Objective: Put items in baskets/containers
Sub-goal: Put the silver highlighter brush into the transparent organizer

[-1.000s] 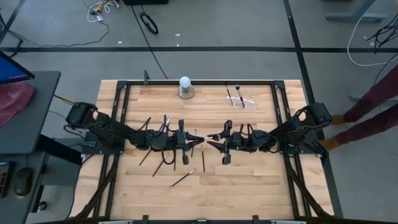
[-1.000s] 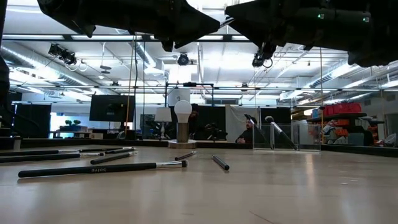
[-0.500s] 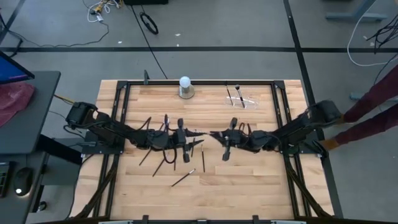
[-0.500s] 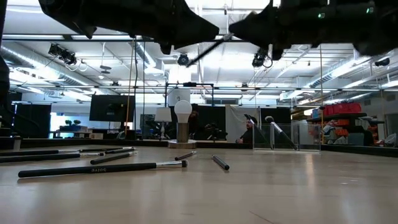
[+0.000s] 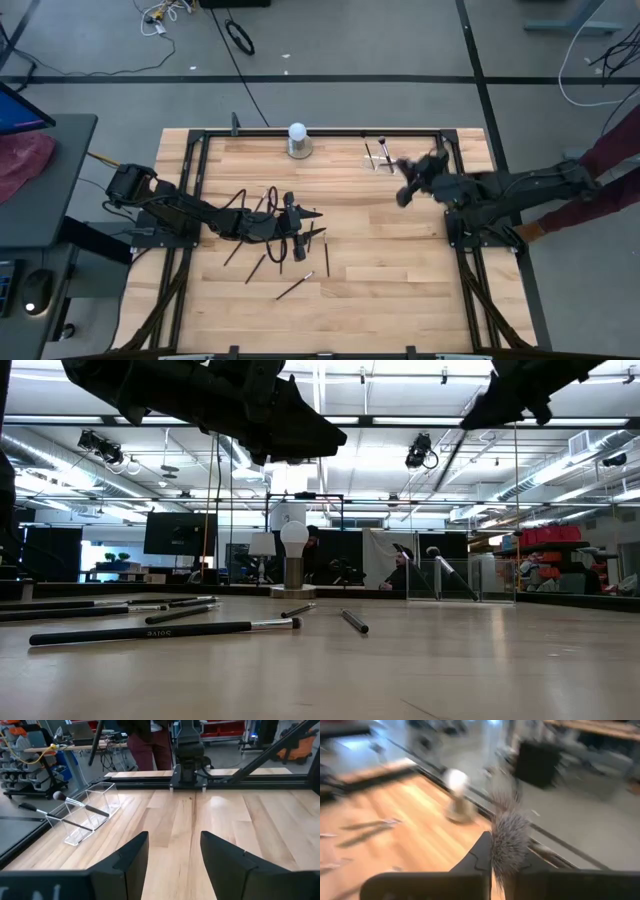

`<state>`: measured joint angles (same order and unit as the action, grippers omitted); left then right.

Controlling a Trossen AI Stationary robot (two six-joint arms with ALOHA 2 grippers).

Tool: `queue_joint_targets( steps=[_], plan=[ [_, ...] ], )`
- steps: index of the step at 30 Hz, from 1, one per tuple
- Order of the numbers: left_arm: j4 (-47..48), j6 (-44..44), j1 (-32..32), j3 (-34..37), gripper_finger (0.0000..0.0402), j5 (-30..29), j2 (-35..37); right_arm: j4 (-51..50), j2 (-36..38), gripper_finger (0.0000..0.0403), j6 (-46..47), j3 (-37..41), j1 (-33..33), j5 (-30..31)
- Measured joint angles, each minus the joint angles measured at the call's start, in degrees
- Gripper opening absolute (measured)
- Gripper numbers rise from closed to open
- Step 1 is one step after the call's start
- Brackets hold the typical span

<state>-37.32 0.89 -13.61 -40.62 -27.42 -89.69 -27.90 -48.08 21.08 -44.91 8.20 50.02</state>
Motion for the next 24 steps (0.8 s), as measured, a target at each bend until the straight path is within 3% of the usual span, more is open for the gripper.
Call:
queue_joint_targets(
  steps=[4, 8, 14, 17, 24],
  plan=[
    [-0.01, 0.00, 0.00, 0.00, 0.0188, 0.00, 0.00, -15.66, -2.21, 0.0010, 3.69, -5.78, -10.49, -6.18],
    [-0.04, -0.02, 0.00, 0.00, 0.0188, 0.02, -0.01, -18.13, -5.17, 0.0010, -1.75, -6.07, -22.62, -17.87],
    [0.13, -0.02, -0.02, 0.00, 0.0188, 0.04, -0.04, -17.98, -11.96, 0.0010, -11.21, -6.07, -36.76, -25.33],
    [0.13, -0.02, -0.02, 0.00, 0.0188, 0.04, -0.04, -16.51, -14.76, 0.0010, -14.07, -6.07, -40.82, -25.70],
    [0.30, -0.02, 0.00, 0.00, 0.0188, 0.04, -0.04, -14.98, -20.05, 0.0011, -18.54, -6.07, -45.62, -35.15]
  ],
)
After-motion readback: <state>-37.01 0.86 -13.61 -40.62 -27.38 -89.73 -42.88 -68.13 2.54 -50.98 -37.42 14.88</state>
